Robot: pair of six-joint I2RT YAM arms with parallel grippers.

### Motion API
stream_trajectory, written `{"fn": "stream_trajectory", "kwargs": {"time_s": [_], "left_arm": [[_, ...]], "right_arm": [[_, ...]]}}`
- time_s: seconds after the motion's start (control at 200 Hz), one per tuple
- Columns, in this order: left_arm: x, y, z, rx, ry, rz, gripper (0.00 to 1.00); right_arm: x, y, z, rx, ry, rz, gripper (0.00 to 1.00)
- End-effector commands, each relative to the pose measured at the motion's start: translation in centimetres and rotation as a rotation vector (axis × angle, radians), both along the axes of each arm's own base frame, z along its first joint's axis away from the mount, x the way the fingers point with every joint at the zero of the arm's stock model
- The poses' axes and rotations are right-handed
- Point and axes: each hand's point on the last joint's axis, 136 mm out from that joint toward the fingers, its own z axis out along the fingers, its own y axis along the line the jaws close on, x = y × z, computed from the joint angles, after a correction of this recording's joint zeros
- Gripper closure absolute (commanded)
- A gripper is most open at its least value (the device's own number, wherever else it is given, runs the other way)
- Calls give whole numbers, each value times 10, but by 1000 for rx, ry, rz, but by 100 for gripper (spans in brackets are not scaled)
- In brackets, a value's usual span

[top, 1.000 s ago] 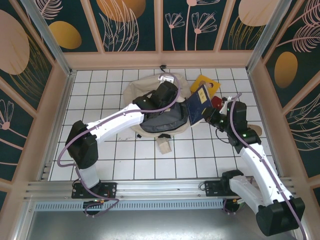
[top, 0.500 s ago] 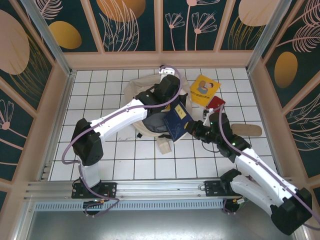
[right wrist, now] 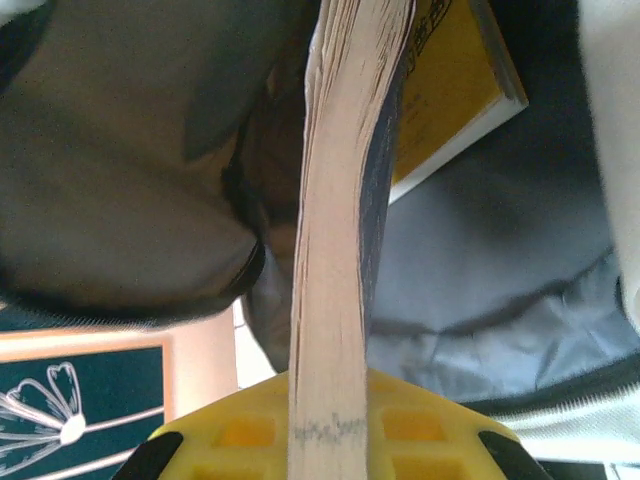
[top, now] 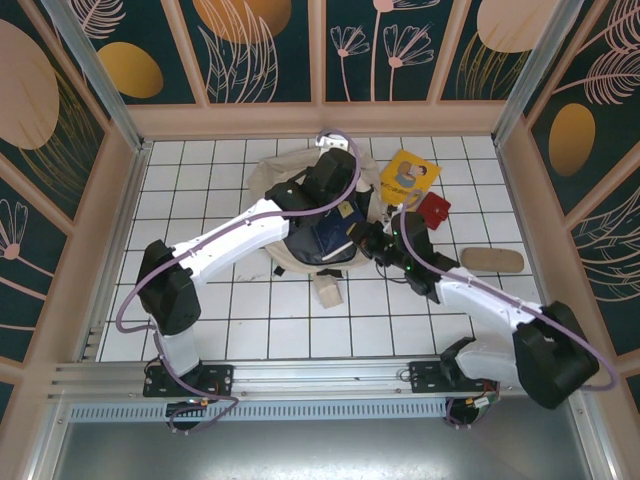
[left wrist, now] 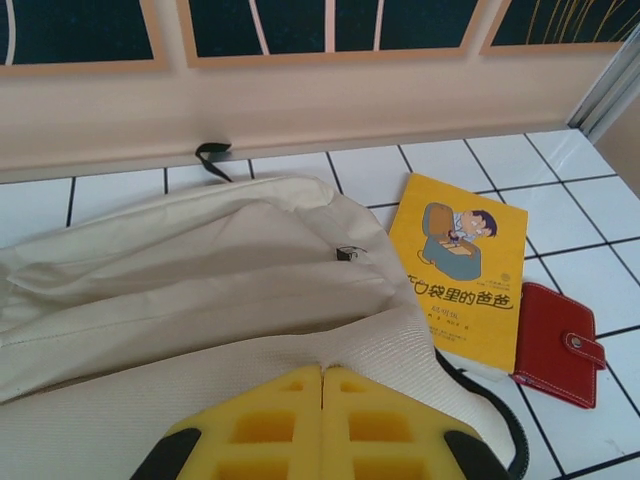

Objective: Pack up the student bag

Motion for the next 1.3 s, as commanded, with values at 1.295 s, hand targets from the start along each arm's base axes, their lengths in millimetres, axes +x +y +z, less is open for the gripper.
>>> {"fn": "stream_trajectory", "kwargs": {"time_s": [1.295], "left_arm": [[-9, 27, 57, -118, -99, 85, 100]], "right_arm": [[148, 83, -68, 26, 126, -290, 76]]}}
